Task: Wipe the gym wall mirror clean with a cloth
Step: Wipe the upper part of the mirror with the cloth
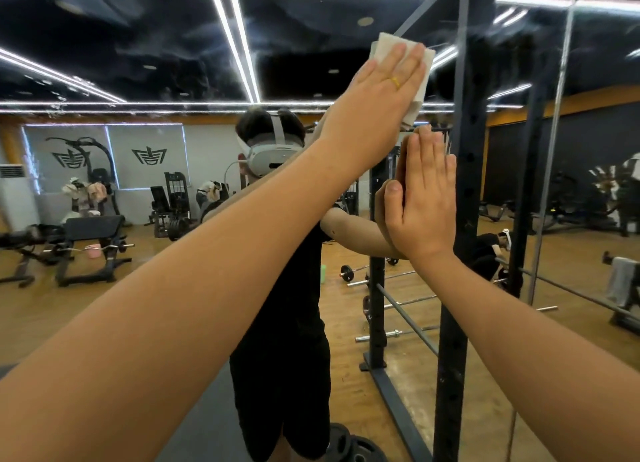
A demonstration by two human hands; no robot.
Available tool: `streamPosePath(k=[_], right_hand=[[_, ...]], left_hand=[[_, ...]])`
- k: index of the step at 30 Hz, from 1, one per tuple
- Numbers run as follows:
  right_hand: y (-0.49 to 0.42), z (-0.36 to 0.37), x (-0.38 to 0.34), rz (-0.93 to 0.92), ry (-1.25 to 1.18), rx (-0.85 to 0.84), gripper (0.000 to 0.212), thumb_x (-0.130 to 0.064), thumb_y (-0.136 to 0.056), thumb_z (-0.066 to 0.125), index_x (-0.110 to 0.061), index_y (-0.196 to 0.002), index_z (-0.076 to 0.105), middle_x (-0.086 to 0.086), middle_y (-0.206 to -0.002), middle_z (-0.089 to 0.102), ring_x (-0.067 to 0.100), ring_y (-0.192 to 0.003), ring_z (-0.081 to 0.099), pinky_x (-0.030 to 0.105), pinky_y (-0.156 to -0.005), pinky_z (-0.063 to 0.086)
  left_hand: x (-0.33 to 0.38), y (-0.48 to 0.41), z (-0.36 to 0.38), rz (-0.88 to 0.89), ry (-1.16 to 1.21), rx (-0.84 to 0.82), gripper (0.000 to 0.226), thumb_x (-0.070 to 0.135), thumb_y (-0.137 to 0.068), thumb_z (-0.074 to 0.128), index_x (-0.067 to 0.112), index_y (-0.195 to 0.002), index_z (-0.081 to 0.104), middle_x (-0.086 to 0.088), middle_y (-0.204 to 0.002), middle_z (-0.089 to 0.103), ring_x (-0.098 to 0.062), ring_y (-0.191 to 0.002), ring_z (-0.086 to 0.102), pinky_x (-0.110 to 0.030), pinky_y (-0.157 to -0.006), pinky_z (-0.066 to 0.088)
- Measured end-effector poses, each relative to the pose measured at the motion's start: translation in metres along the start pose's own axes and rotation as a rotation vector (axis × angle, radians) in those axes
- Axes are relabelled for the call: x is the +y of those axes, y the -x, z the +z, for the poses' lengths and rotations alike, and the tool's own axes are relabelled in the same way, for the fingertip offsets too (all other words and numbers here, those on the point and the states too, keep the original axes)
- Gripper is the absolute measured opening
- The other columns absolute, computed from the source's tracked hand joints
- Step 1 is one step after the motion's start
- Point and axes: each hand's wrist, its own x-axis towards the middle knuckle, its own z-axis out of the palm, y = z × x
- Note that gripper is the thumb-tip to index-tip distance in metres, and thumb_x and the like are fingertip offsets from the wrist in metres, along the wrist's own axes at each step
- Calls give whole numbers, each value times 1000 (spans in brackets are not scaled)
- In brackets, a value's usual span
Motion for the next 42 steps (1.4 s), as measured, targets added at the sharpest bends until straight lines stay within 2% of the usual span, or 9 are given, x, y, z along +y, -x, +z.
streamPosePath(k=[5,11,18,23,26,30,36,38,42], right_hand=[[-2,-2,4,-15,-2,-10,64,-31,-105,32,-3,-162,21,16,-170,17,28,-159,9,46,-130,3],[0,-3,2,-14,13,-32,65,-30,-104,32,-1,-162,21,18,-170,16,30,-159,10,49,-130,6],[0,-5,3,-8,13,-52,65,-31,-105,30,-3,-163,18,16,-171,14,28,-160,7,47,-130,3],[-3,-15,-12,41,36,-116,67,-30,-104,29,-2,-163,12,17,-172,6,29,-160,0,54,-128,-2],[-7,-20,-45,-103,-71,-147,70,-28,-103,38,-3,-163,13,16,-172,6,28,-160,-1,48,-128,-9],[-14,-4,-91,-322,-166,-187,68,-28,-103,42,-2,-162,21,16,-171,15,30,-159,9,48,-129,-2],[-1,19,-105,-322,-113,-129,69,-27,-100,50,-3,-160,28,17,-169,22,30,-158,16,51,-129,7],[-1,20,-106,-328,-121,-111,69,-27,-100,51,-2,-160,28,17,-168,23,30,-158,16,50,-129,7],[0,22,-106,-321,-140,-123,69,-28,-100,49,-3,-160,28,17,-169,22,30,-158,16,52,-129,12]], left_hand=[[-11,2,-9,-13,-1,12,71,10,-104,49,9,-164,12,-9,-173,9,-25,-160,7,-42,-130,11],[-49,92,-24,-259,89,89,68,7,-104,52,9,-163,20,-8,-172,16,-26,-159,11,-42,-126,9],[-74,163,-38,-498,122,133,57,15,-109,38,5,-163,22,-12,-172,17,-28,-159,11,-53,-128,18],[-74,160,-38,-485,143,125,55,17,-111,37,3,-163,21,-13,-172,15,-30,-159,8,-58,-123,28],[-78,166,-40,-457,120,107,56,19,-112,36,3,-163,21,-13,-172,14,-29,-159,8,-57,-124,29],[-78,166,-45,-443,77,86,56,19,-110,35,-1,-161,22,-18,-170,16,-33,-158,11,-48,-128,15],[-65,154,-48,-487,65,72,63,29,-108,28,-7,-159,23,-25,-169,15,-37,-158,11,-49,-128,11],[-62,150,-43,-514,68,92,60,27,-110,32,-7,-159,20,-25,-169,12,-37,-158,8,-52,-128,13],[-62,147,-32,-515,40,140,56,16,-111,33,-5,-160,16,-24,-170,9,-36,-159,5,-44,-127,2]])
